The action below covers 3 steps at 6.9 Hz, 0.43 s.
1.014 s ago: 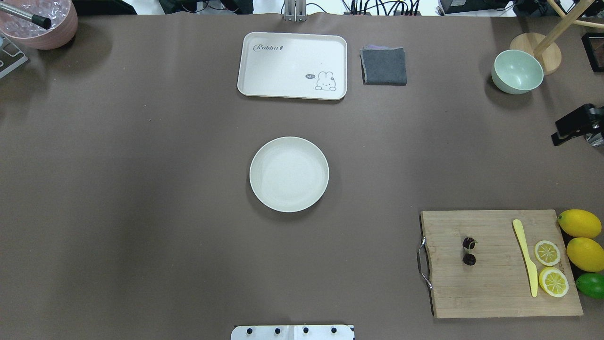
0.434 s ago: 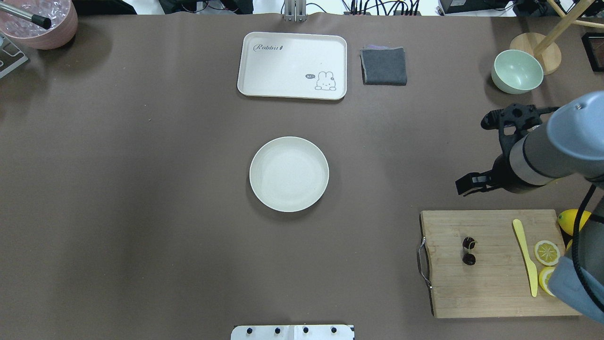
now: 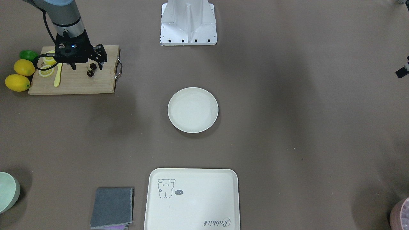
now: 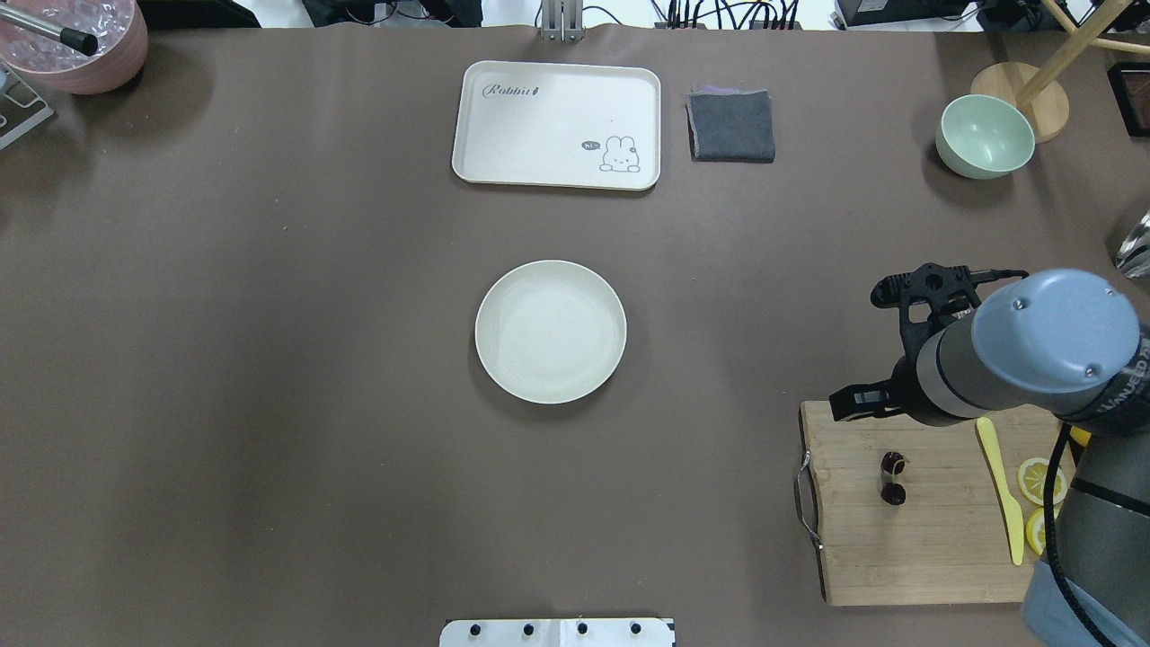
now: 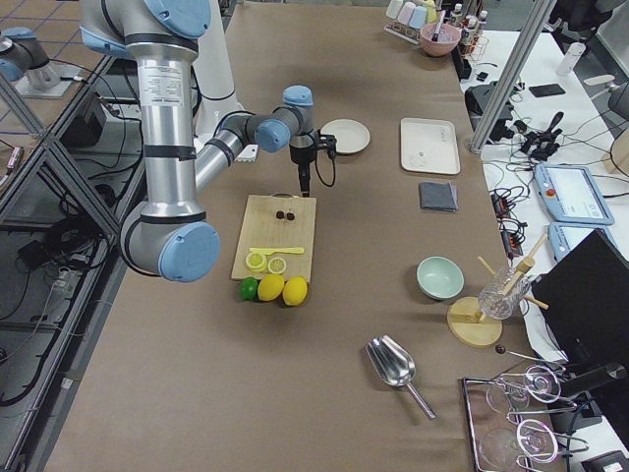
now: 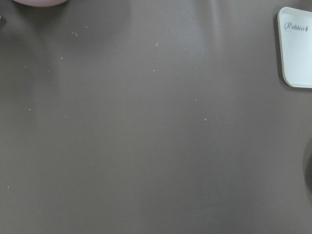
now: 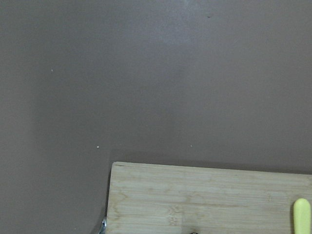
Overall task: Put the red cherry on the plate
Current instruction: 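Lower the right gripper and pinch the cherries by their stems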
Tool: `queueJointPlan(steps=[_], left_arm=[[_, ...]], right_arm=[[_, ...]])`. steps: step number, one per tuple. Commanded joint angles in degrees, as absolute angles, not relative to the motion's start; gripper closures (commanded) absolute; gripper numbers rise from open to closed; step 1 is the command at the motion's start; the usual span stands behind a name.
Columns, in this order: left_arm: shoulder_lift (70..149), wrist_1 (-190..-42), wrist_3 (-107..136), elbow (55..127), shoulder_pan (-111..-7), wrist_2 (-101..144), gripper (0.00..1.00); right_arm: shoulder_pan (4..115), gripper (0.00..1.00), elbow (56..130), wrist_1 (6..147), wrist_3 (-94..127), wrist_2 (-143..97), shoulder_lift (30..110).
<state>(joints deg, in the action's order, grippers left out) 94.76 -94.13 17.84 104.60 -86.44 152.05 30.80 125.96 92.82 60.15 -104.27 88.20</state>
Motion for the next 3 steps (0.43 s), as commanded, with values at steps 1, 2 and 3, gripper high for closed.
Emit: queueJointPlan(steps=[1, 2, 3], left_arm=[[94.8, -94.1, 17.8, 104.7, -86.5, 152.1, 0.02], [94.7, -94.2, 17.8, 104.7, -86.5, 152.1, 0.02], [94.7, -94.2, 17.8, 104.9, -86.6, 152.1, 0.02]], right_arm=[[28.5, 0.06, 121.4, 78.1, 62.3, -103.1, 94.2], [27.8, 0.06, 120.1, 72.6, 63.1, -102.8, 96.5], [26.9, 0.06, 120.0, 72.1, 64.0, -102.3, 97.5]])
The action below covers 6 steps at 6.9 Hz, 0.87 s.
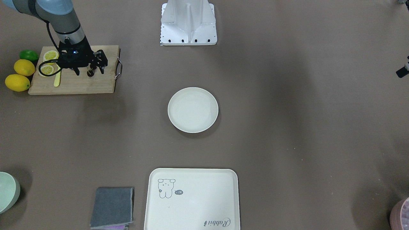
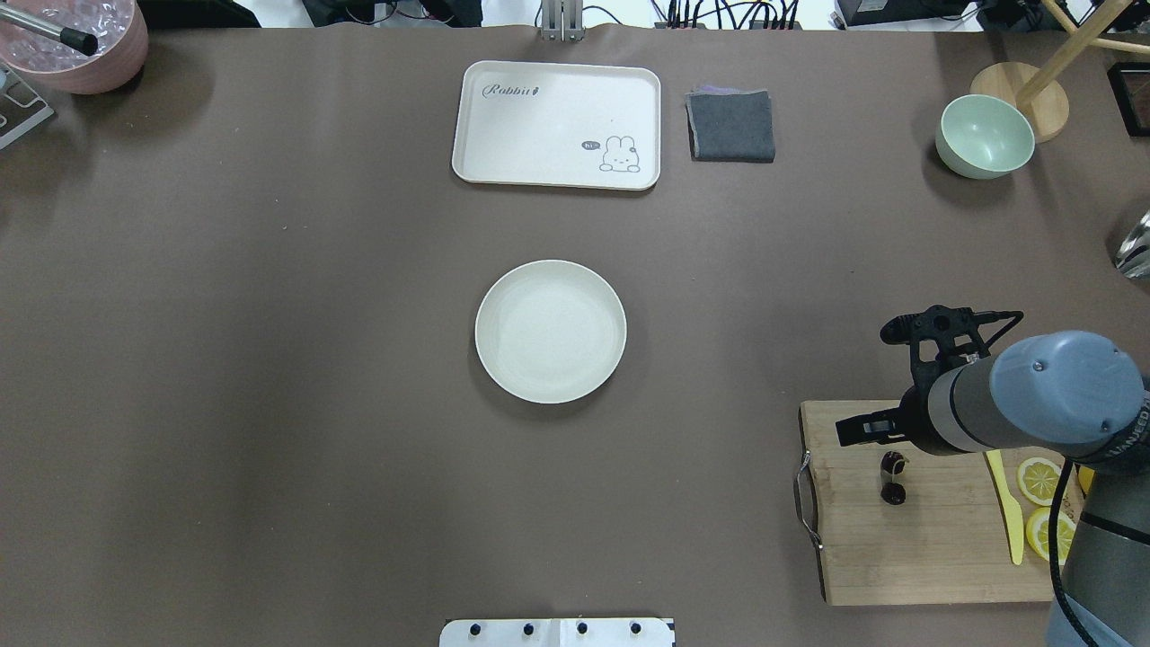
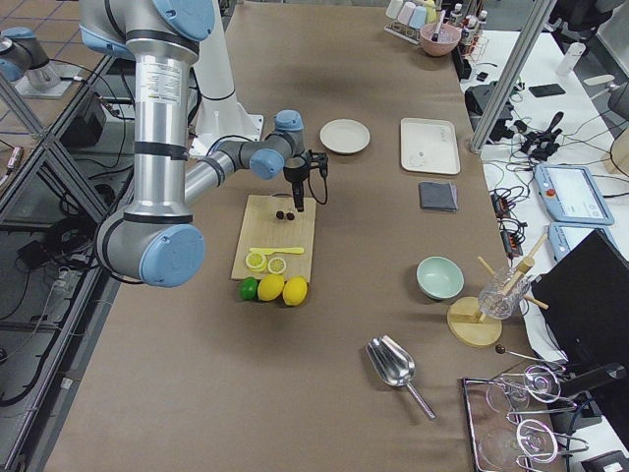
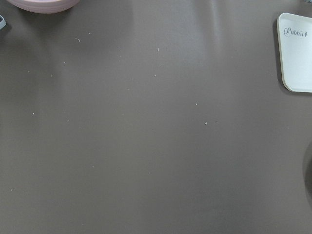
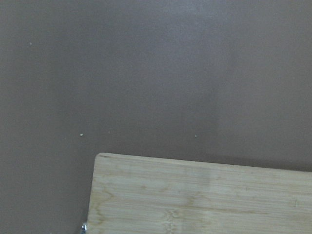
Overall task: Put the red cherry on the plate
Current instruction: 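Lower the right gripper and pinch the cherries by their stems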
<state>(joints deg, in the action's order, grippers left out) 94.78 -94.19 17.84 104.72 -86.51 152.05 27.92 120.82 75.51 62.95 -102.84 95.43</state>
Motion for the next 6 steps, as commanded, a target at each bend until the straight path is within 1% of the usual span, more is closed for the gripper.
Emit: queueJointPlan(steps=[1, 2, 3, 4, 5, 6], left_arm=[[94.7, -94.2, 17.8, 104.9, -86.6, 152.1, 0.02], [94.7, -94.2, 17.8, 104.9, -86.6, 152.1, 0.02], [94.7, -94.3, 17.8, 104.9, -86.6, 152.1, 0.02], [94.5, -94.3, 17.8, 104.9, -86.6, 152.1, 0.02], [94.2, -94.4, 17.8, 105.0, -86.6, 152.1, 0.02], [94.1, -94.4, 17.8, 104.9, -86.6, 152.1, 0.02]], right_arm=[[25.3, 0.06, 120.1, 72.1, 66.0, -101.0, 97.6], [24.2, 0.08, 120.2, 72.1, 67.2, -99.9, 97.6], [23.1, 0.13, 120.2, 72.1, 68.6, -99.3, 97.6], [22.9, 0.23, 120.3, 72.1, 68.8, -99.2, 97.7], [22.9, 0.41, 120.3, 72.1, 68.8, -99.2, 97.8], [22.9, 0.65, 120.4, 72.1, 68.8, -99.2, 97.8]])
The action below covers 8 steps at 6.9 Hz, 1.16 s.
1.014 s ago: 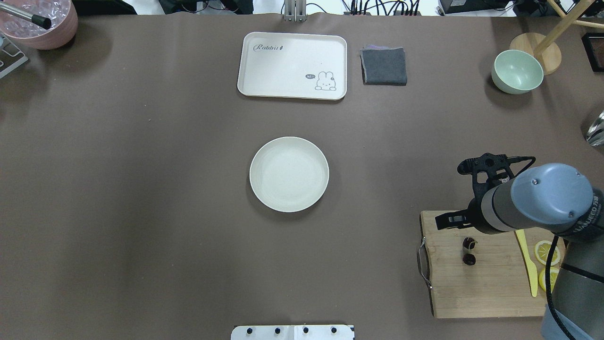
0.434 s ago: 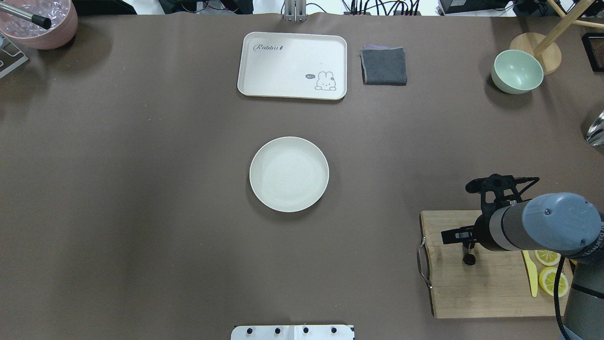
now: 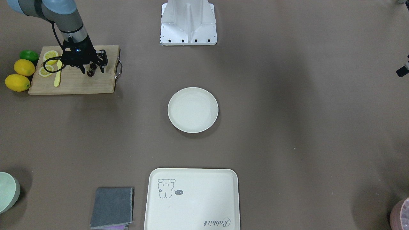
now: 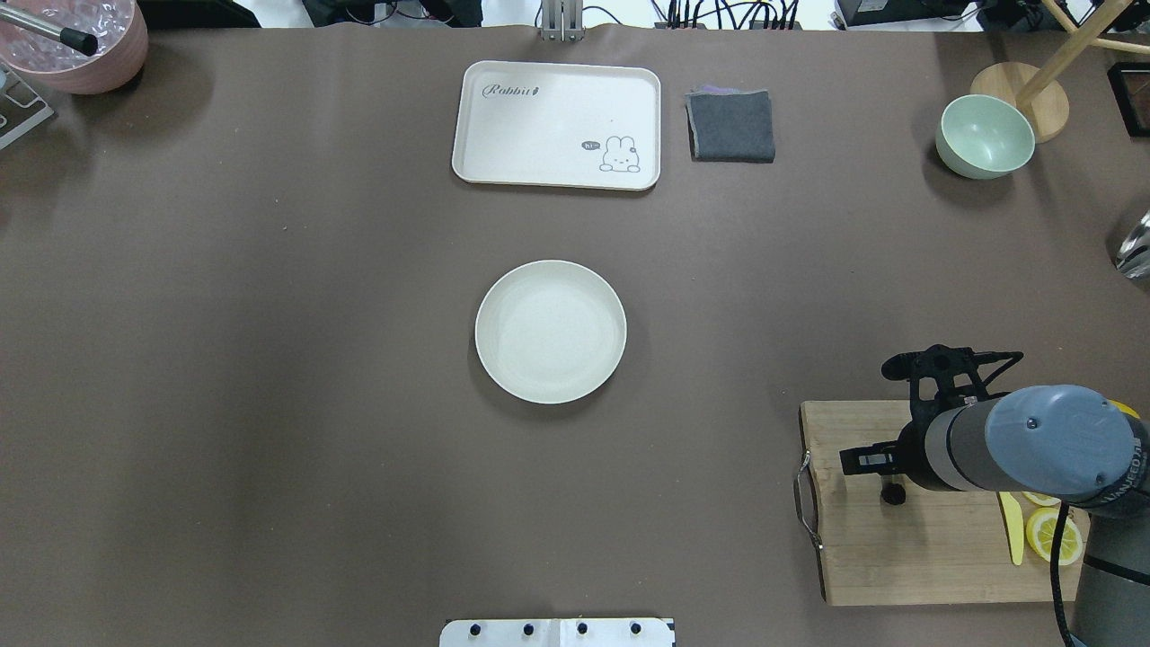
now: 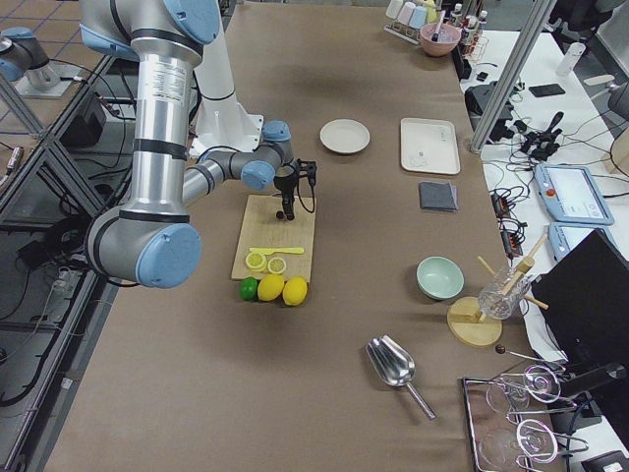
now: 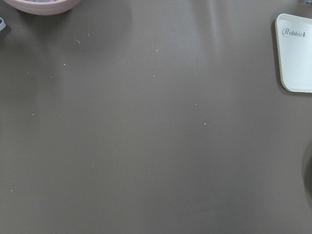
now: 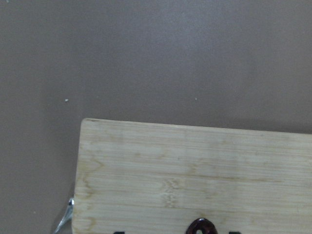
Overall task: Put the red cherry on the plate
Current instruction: 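Lower the right gripper and pinch the cherries by their stems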
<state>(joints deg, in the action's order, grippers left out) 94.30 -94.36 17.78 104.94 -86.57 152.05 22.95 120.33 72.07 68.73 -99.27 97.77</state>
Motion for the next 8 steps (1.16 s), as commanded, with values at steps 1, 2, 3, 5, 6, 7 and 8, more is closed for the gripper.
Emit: queueJointPlan(steps=[1, 2, 3, 5, 6, 7, 8], left_arm=[[93.9, -94.7, 17.8, 105.2, -86.7, 150.8, 0.02], [94.0, -94.8, 17.8, 105.2, -86.6, 149.2, 0.02], [94.1, -94.8, 17.8, 105.3, -86.6, 149.2, 0.02], [94.6, -94.8, 17.9, 105.3, -86.6, 149.2, 0.02], [94.6, -94.8, 18.0, 105.6, -86.6, 149.2, 0.02], [94.7, -94.8, 18.0, 105.5, -86.6, 149.2, 0.02], [94.6, -94.8, 18.0, 105.6, -86.6, 149.2, 0.02]], right_arm=[[22.9, 0.78, 120.8, 72.0, 68.8, -99.2, 98.5], [22.7, 0.83, 120.9, 72.1, 68.7, -99.2, 98.6], [22.7, 1.0, 121.4, 72.1, 68.8, -99.1, 98.7], [23.2, 1.0, 124.6, 72.4, 69.2, -99.0, 99.7], [27.6, 1.0, 127.7, 75.9, 69.0, -102.9, 99.3], [33.8, 1.0, 131.2, 80.9, 68.1, -110.0, 98.4], [38.4, 1.0, 134.4, 89.1, 67.9, -114.8, 94.6]])
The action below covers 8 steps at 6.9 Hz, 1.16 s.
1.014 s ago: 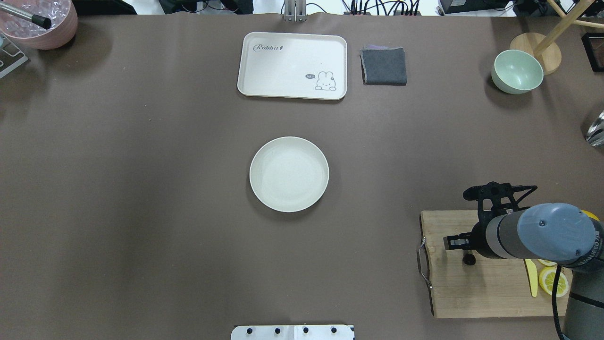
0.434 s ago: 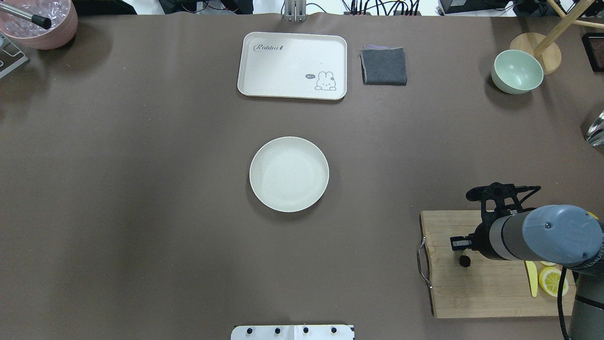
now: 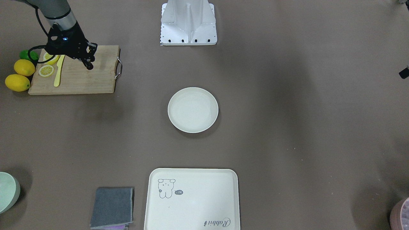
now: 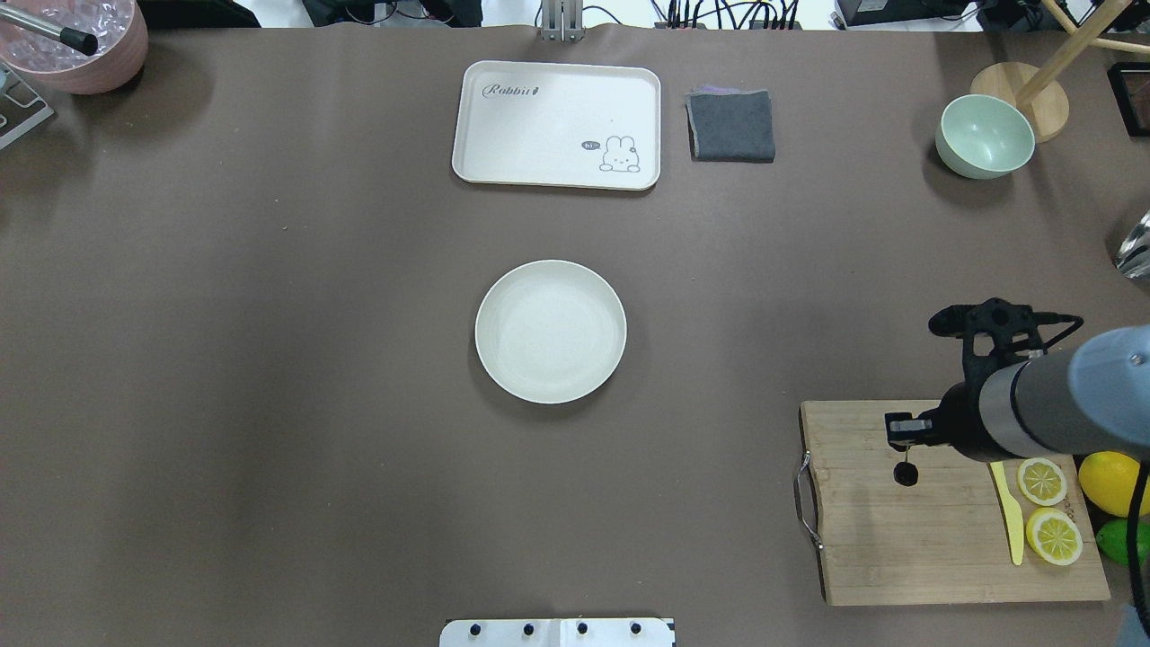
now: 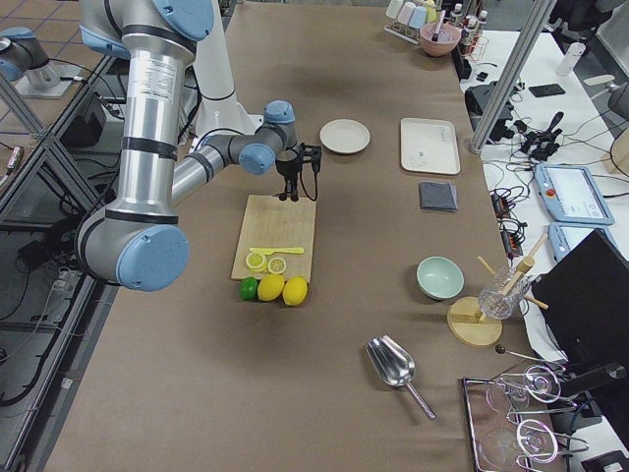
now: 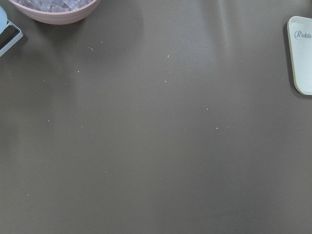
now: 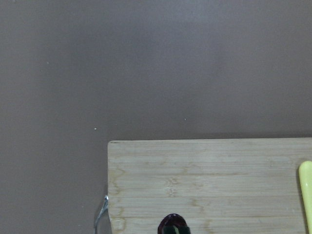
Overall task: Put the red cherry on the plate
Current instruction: 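Lift the cherries and carry them toward the white plate with the right gripper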
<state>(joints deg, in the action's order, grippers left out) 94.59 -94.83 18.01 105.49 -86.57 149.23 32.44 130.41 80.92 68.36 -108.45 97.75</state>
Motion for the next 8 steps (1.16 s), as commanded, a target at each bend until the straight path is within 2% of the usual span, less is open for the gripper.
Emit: queueJointPlan(steps=[1, 3, 4, 5, 6, 8], left_arm=[[94.2, -94.8, 18.0, 105.5, -86.6, 149.2, 0.02], [93.9, -94.9, 17.9, 105.0, -86.6, 149.2, 0.02], [93.8, -94.8, 17.9, 104.9, -86.6, 149.2, 0.02], [93.1, -94.9, 17.9, 104.9, -86.6, 149.2, 0.02], [92.9, -94.8, 17.9, 104.9, -86.7, 149.2, 0.02], [90.9, -94.9, 17.8, 105.3, -88.3, 149.2, 0.02]], right_arm=[[43.6, 1.0, 135.2, 100.7, 65.3, -117.4, 85.4], [46.7, 1.0, 134.1, 130.4, 57.4, -117.6, 63.1], [46.3, 1.0, 127.2, 133.0, 57.4, -116.9, 54.4], [44.5, 1.0, 114.4, 133.0, 58.3, -114.4, 43.7], [41.1, 1.0, 106.9, 131.8, 60.2, -111.6, 37.6], [37.7, 1.0, 92.5, 114.9, 66.8, -107.8, 34.3]])
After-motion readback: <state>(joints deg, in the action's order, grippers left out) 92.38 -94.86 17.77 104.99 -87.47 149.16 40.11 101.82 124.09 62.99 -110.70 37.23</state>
